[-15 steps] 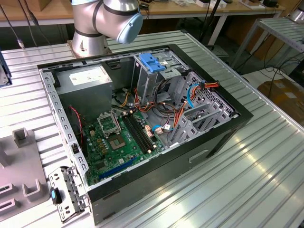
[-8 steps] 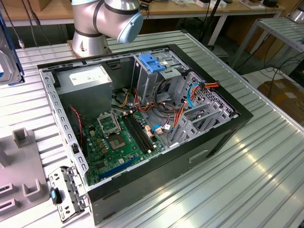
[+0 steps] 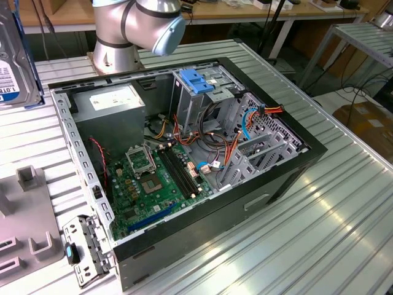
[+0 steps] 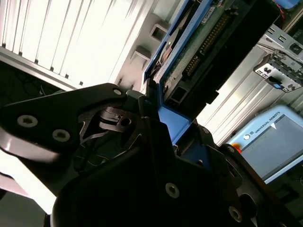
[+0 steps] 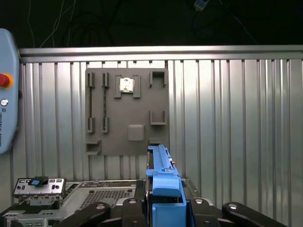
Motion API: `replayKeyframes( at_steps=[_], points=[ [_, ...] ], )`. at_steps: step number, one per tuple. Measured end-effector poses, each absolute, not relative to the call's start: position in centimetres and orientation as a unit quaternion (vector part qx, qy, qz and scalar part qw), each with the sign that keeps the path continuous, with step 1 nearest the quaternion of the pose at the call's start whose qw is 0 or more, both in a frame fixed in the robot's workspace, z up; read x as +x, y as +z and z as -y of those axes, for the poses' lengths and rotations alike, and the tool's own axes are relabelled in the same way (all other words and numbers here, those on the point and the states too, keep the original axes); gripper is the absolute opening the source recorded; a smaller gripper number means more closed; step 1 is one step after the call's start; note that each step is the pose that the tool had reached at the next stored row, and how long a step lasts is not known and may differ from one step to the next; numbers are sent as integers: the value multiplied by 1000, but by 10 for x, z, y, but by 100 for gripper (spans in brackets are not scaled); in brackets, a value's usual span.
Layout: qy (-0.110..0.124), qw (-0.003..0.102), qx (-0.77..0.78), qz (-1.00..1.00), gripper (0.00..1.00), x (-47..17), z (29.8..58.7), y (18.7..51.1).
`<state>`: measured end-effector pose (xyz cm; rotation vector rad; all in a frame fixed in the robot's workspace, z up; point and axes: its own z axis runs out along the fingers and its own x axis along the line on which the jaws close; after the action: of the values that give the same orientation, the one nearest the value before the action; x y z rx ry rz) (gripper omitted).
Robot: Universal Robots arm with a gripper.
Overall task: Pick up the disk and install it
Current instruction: 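Pick up the disk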
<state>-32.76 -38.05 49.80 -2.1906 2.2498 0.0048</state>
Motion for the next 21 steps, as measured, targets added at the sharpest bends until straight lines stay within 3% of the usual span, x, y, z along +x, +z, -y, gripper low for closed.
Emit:
replayKeyframes(
  at_steps=[21],
  points=[
    [2,1,-698,-716,37,-301,381,498]
  ],
)
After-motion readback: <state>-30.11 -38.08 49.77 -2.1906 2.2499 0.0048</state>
